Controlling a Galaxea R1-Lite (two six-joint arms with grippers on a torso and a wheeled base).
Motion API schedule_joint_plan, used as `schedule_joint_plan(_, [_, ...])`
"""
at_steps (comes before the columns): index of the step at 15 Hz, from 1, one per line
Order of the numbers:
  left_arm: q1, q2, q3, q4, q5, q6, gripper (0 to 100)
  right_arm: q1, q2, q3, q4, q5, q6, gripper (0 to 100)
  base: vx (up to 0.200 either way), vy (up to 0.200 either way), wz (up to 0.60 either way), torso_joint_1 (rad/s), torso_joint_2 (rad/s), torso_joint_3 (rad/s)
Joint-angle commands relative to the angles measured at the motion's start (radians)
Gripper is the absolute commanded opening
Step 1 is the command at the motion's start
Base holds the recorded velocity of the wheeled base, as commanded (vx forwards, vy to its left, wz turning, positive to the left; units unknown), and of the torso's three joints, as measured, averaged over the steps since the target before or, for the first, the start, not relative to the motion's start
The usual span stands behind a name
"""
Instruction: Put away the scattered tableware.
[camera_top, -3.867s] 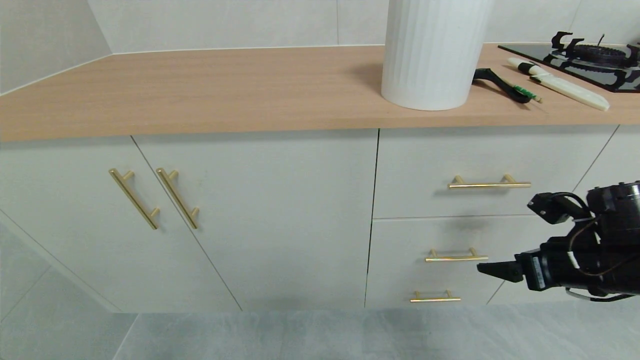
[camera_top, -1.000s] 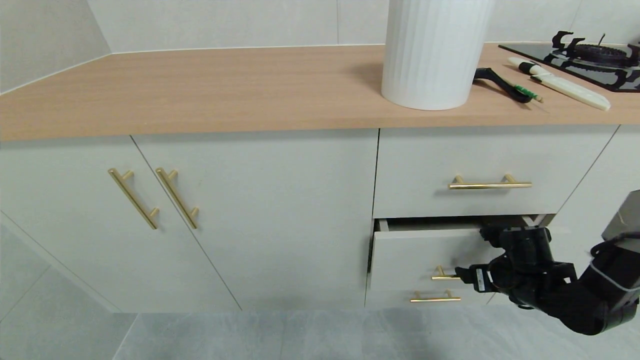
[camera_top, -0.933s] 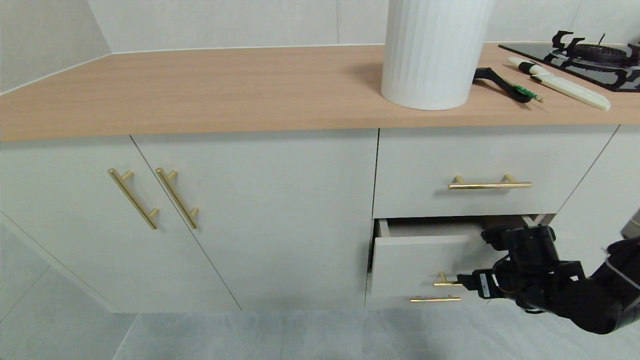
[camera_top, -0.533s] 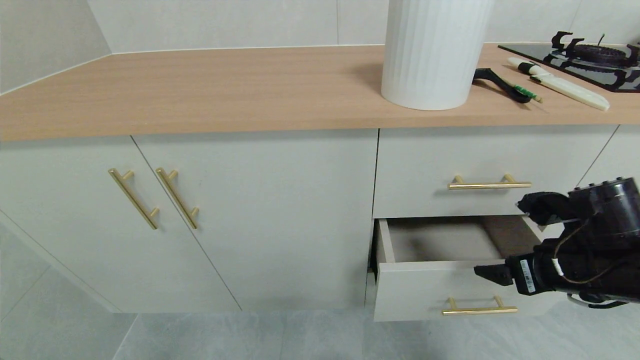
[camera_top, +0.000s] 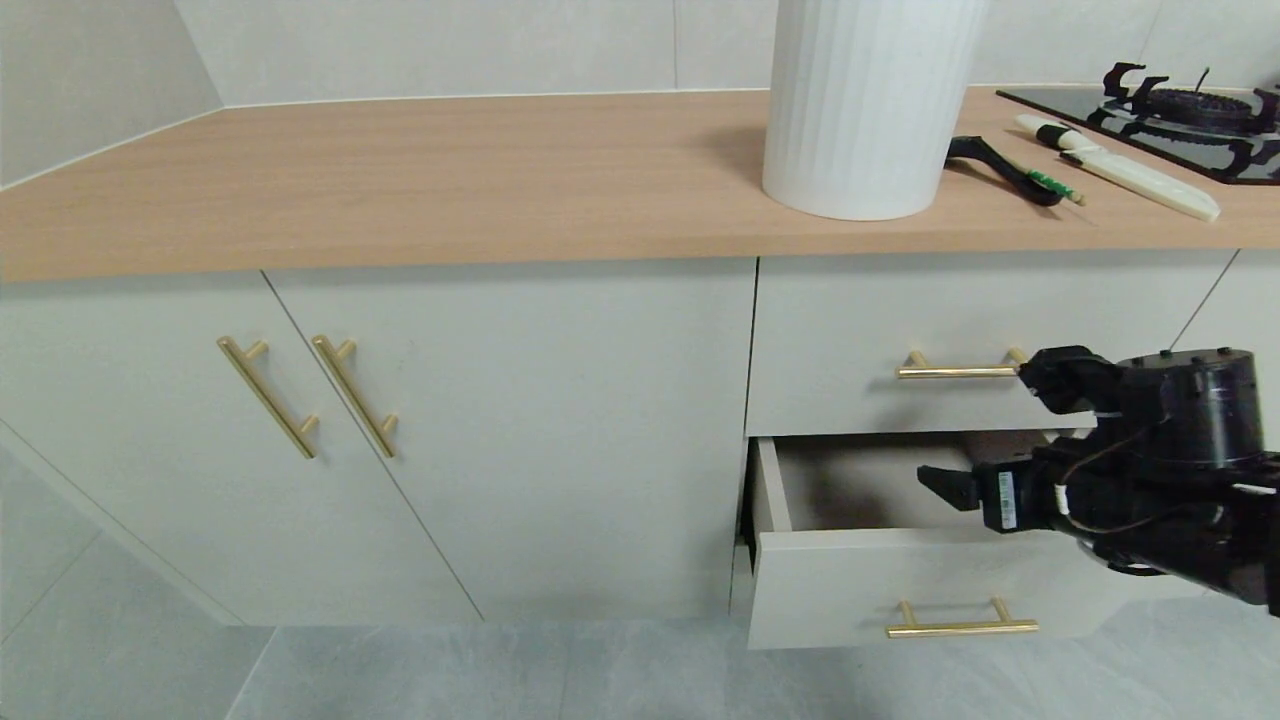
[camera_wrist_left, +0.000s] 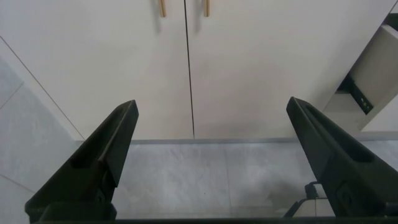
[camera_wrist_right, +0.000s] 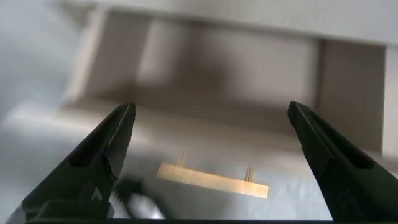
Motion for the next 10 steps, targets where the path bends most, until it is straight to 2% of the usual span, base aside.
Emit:
schedule_joint_plan(1, [0.000,0.001,0.000,-0.001,0.000,0.000,100,0.014,0.200,0.078,-0.196,-0.072,-0.004,100,0.000,0.000,0.00,0.000,0.00,0.000])
schedule_joint_plan(5, [0.000,0.001,0.000,0.000,0.000,0.000,100,0.015,0.208,0.084,-0.190,-0.070,-0.007,100,0.000,0.000,0.00,0.000,0.00,0.000])
schedule_joint_plan(10, [0.000,0.001,0.000,0.000,0.000,0.000,100,0.015,0.125,0.040,0.045,-0.061,-0.007,100,0.000,0.000,0.00,0.000,0.00,0.000])
